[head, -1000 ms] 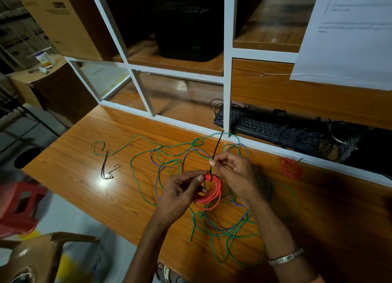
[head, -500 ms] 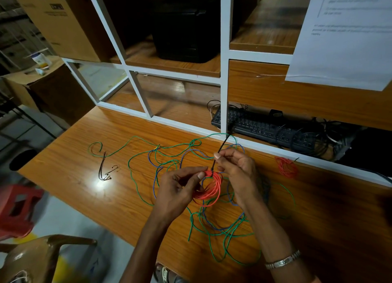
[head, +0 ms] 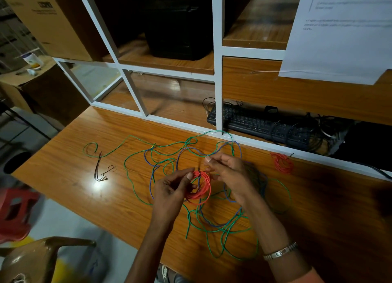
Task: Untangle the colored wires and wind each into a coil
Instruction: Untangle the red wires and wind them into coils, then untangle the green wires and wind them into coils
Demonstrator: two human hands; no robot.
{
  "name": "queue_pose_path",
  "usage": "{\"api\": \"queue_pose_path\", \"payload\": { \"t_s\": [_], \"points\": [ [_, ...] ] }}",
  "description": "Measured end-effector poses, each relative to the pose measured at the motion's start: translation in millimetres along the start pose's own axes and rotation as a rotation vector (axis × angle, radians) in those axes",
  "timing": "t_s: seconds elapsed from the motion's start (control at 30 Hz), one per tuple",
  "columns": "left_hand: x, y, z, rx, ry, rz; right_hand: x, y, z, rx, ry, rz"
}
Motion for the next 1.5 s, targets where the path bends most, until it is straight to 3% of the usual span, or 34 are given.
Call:
{"api": "queue_pose_path", "payload": {
  "t_s": [0.13, 0.27, 0.4, 0.63, 0.8, 0.9, 1.17, 1.4, 1.5],
  "points": [
    [-20.5, 4.0, 2.2, 0.086, -0.052, -0.09, 14.4, -13.2, -8.2, -0.236, 0.202, -0.148],
    [-34.9, 21.8, 5.1, 0.058, -0.111, -0.126, 23.9, -31.1, -10.7, -0.195, 0.257, -0.123],
    [-42.9, 47.8, 10.2, -0.089, -0.165, -0.136, 23.9, -63.9, -6.8, 0.017, 0.271, -0.037],
    [-65.5, 60.2, 14.4, -0.125, -0.262, -0.035, 21.8, -141.7, 26.6, 0.629, 0.154, 0.111],
    [-77.3, 54.9, 10.7, -0.117, -0.309, 0.007, 28.0, -172.6, 69.6, 0.803, 0.189, -0.218],
    [-81.0, 51.2, 10.4, -0.101, -0.326, 0.015, 40.1, -176.6, 91.7, 0.802, 0.184, -0.506],
    [-87.8, 19.8, 12.4, -0.02, -0.332, 0.036, 45.3, -157.6, 109.1, 0.73, 0.134, -0.851],
    [-107.9, -8.8, -0.2, 0.04, -0.368, 0.071, 59.0, -165.2, 109.2, 0.708, -0.001, -0.819],
    [-120.1, -19.3, -4.1, 0.085, -0.391, 0.108, 68.3, -163.3, 89.4, 0.541, 0.07, -0.699]
  ]
}}
Point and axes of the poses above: each hand's wrist, its own z-axis towards the middle knuckle, its own y-axis out of the palm, x = y × z, the point moved 1 cm from there along z, towards the middle knuckle, and after that the axes turned 2 degrees about -z, right-handed, at the moved point
